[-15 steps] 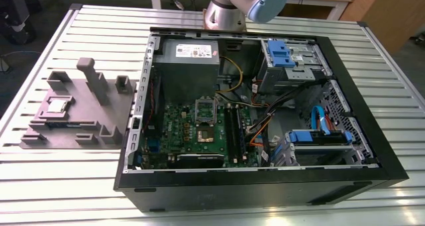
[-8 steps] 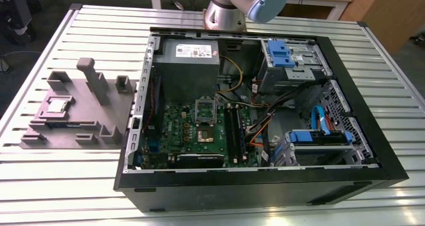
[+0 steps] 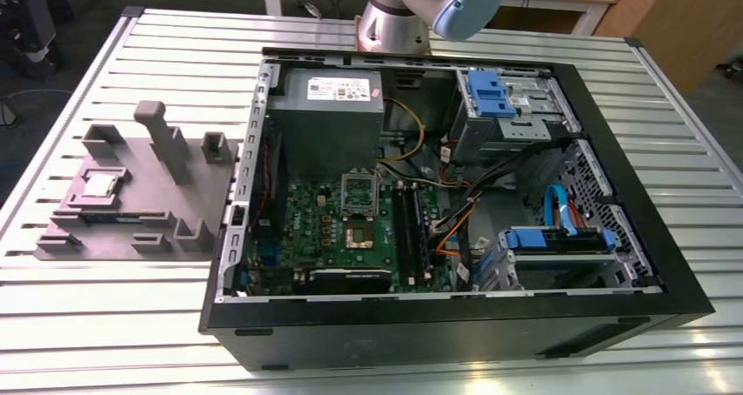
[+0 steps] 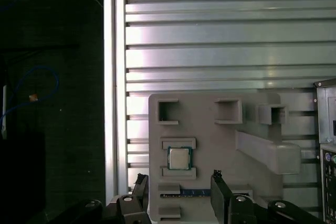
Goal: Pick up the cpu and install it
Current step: 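Pick up the cpu and move it towards the insertion slot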
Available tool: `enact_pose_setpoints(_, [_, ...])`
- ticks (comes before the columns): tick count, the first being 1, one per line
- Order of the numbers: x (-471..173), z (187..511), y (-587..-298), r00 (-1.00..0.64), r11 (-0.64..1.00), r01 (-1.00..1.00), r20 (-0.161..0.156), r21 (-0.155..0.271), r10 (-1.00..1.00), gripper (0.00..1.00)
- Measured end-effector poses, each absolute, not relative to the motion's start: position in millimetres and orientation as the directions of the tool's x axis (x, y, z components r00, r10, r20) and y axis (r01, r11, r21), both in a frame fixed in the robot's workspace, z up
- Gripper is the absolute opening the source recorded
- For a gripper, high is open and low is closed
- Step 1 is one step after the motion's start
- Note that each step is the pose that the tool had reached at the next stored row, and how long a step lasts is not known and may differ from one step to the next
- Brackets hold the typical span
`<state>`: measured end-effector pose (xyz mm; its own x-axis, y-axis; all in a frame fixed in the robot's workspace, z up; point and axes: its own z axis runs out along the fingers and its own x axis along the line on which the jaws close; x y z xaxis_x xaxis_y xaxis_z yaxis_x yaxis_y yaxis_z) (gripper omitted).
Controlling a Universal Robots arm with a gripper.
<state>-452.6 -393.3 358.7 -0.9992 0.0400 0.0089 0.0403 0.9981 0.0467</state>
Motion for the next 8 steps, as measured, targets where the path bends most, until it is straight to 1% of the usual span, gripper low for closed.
enact_pose_setpoints(8, [-452.5,349.8,-393.2,-0.999,0.998,0.040,0.009,0.046,0.040,0.59])
